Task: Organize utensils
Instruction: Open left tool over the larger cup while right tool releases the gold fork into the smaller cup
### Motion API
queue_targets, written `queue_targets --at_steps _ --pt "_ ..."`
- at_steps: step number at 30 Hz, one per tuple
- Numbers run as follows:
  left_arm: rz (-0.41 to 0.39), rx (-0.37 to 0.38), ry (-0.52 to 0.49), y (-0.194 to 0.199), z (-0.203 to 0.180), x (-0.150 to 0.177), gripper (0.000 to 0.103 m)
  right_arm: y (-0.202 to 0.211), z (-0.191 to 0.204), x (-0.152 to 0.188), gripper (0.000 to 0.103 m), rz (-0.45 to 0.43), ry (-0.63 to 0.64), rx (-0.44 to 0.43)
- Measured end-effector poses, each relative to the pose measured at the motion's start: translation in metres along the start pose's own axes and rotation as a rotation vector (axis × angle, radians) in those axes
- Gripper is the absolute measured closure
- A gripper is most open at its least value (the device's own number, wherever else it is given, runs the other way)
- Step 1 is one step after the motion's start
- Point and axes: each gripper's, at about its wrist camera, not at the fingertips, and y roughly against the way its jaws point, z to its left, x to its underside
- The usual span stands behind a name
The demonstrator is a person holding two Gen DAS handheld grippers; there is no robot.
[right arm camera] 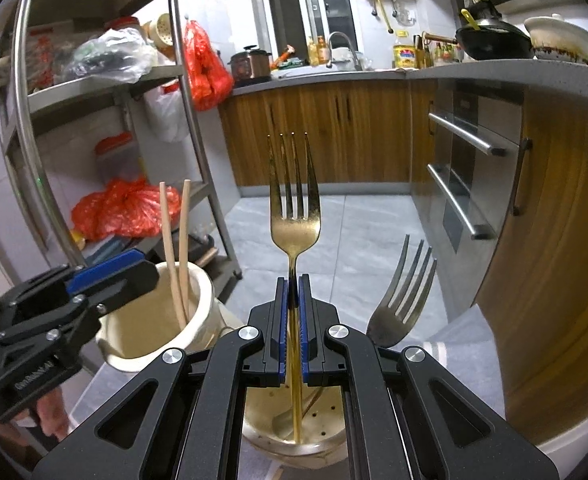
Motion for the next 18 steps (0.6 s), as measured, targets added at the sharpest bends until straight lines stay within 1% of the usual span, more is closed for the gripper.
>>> queue_targets --at_steps 2,4,5,6,7,8,10,11,12,13,14,15,16,17,18 --pt "-0.001 -0.009 0.004 0.001 0.002 0.000 0.066 0.000 0.000 0.000 0.097 0.001 0.001 -0.006" --pt "-0.001 -0.014 0.005 0.003 0.003 0.001 0.064 0.002 -0.001 0.000 0.097 -0.004 0.003 -0.008" --pt "-0.001 -0.019 0.006 0.004 0.004 0.000 0.062 0.004 -0.001 0.000 0.095 -0.017 0.002 -0.011" --pt "-0.002 -0.020 0.007 0.005 0.004 0.000 0.058 0.008 -0.003 0.000 0.087 -0.028 -0.001 -0.017" --pt "-0.003 -0.020 0.009 0.006 0.004 -0.001 0.055 0.011 -0.005 0.000 0.079 -0.040 -0.006 -0.019" --pt "-0.006 -0.022 0.010 0.007 0.005 -0.001 0.051 0.017 -0.006 0.000 0.075 -0.055 -0.009 -0.019" --pt "-0.011 -0.027 0.006 0.010 0.004 -0.002 0.050 0.027 -0.009 0.000 0.073 -0.080 -0.017 -0.017" --pt "-0.011 -0.030 0.003 0.013 0.004 -0.002 0.047 0.033 -0.012 0.000 0.071 -0.092 -0.024 -0.016" --pt "-0.012 -0.032 0.002 0.014 0.003 -0.002 0.043 0.038 -0.013 0.000 0.066 -0.102 -0.029 -0.017" --pt "-0.013 -0.034 0.003 0.016 0.004 -0.002 0.039 0.045 -0.016 0.001 0.055 -0.115 -0.038 -0.018" --pt "-0.015 -0.039 0.003 0.019 0.003 -0.001 0.033 0.050 -0.018 0.002 0.049 -0.125 -0.044 -0.016" --pt "-0.018 -0.041 0.004 0.022 0.003 0.000 0.026 0.059 -0.022 0.004 0.036 -0.142 -0.051 -0.011" --pt "-0.021 -0.043 0.004 0.024 0.002 0.000 0.022 0.064 -0.024 0.004 0.025 -0.150 -0.054 -0.007" --pt "-0.023 -0.048 0.003 0.028 0.001 0.002 0.016 0.072 -0.027 0.006 0.021 -0.161 -0.056 0.000" --pt "-0.025 -0.052 0.000 0.031 0.001 0.003 0.009 0.079 -0.030 0.008 0.012 -0.170 -0.057 0.009"
